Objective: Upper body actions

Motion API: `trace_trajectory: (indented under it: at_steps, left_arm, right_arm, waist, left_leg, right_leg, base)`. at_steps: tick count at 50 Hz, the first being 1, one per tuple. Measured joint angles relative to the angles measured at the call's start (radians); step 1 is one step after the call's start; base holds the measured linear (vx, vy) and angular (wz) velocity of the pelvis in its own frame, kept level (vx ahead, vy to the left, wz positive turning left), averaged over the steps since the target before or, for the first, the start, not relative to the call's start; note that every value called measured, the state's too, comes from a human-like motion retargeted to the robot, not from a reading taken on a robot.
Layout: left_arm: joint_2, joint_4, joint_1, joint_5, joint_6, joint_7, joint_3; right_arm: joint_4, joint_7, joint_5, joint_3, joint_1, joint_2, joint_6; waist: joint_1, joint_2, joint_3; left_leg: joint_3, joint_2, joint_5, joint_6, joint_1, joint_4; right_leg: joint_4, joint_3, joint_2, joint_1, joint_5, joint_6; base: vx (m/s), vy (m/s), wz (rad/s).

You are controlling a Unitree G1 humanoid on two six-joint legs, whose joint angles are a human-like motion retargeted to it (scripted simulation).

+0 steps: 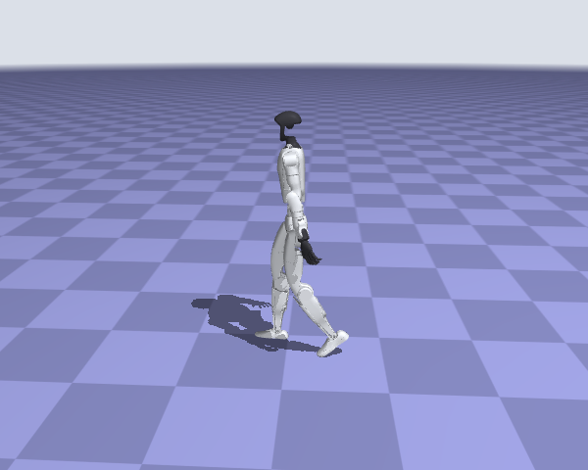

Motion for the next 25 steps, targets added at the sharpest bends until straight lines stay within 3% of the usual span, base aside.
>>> trace_trajectory:
  at_steps: [2,5,7,10,12,17,20,25]
  left_arm:
    - [-0.006,-0.021,-0.040,-0.029,-0.030,0.005,-0.023]
    - [-0.019,-0.058,-0.100,-0.056,-0.075,-0.004,-0.059]
    - [-0.030,-0.085,-0.147,-0.070,-0.094,-0.021,-0.084]
    - [-0.039,-0.120,-0.197,-0.080,-0.143,-0.046,-0.105]
    - [-0.037,-0.135,-0.210,-0.086,-0.181,-0.060,-0.124]
    - [-0.020,-0.146,-0.202,-0.070,-0.227,-0.076,-0.131]
    - [-0.011,-0.118,-0.182,-0.058,-0.220,-0.060,-0.119]
    - [0.007,-0.031,-0.159,-0.041,-0.188,-0.078,-0.104]
  right_arm:
    - [0.017,0.009,0.027,-0.014,0.014,-0.011,0.019]
    - [0.008,0.008,0.043,-0.023,0.038,-0.024,0.033]
    - [-0.010,0.009,0.037,-0.025,0.036,-0.033,0.042]
    - [-0.035,0.002,0.012,-0.019,0.015,-0.034,0.059]
    - [-0.057,-0.012,-0.007,-0.014,0.012,-0.026,0.051]
    - [-0.114,-0.022,-0.048,0.022,0.015,0.000,0.023]
    - [-0.126,-0.035,-0.081,0.030,0.014,0.014,0.010]
    - [-0.106,-0.050,-0.085,0.043,0.007,0.019,0.008]
  waist:
    - [-0.008,0.011,-0.001]
    - [-0.003,0.036,0.008]
    - [-0.007,0.044,0.025]
    - [-0.010,0.044,0.047]
    - [-0.014,0.054,0.048]
    - [-0.009,0.071,0.045]
    - [-0.001,0.075,0.039]
    - [-0.015,0.083,0.050]
  left_leg:
    - [-0.055,0.008,-0.039,-0.051,0.033,-0.056]
    - [-0.130,0.007,-0.105,-0.042,0.068,-0.188]
    - [-0.162,-0.024,-0.185,0.018,0.086,-0.234]
    - [-0.056,-0.016,-0.252,0.118,0.092,-0.310]
    - [-0.052,-0.031,-0.273,0.151,0.099,-0.348]
    - [-0.008,-0.031,-0.242,0.176,0.096,-0.422]
    - [0.011,-0.037,-0.217,0.188,0.081,-0.447]
    - [0.022,-0.032,-0.189,0.205,0.045,-0.448]
  right_leg:
    - [0.007,-0.018,-0.004,-0.023,0.013,0.009]
    - [0.012,-0.031,0.003,-0.062,0.043,0.022]
    - [0.010,-0.040,-0.008,-0.081,0.064,0.042]
    - [-0.001,-0.023,-0.020,-0.112,0.081,0.088]
    - [-0.020,-0.010,-0.017,-0.127,0.054,0.087]
    - [-0.051,-0.033,-0.005,-0.146,-0.041,0.095]
    - [-0.019,-0.076,-0.011,-0.148,-0.047,0.109]
    - [0.097,-0.009,0.014,-0.112,-0.052,0.091]
  base:
    - [-0.37,0.21,0.42]
    - [-0.47,0.31,0.13]
    - [-0.43,0.30,0.08]
    - [-0.49,0.36,-0.21]
    - [-0.49,0.34,-0.30]
    - [-0.48,0.27,-0.52]
    - [-0.30,0.11,-0.51]
    - [-0.33,0.11,-0.12]
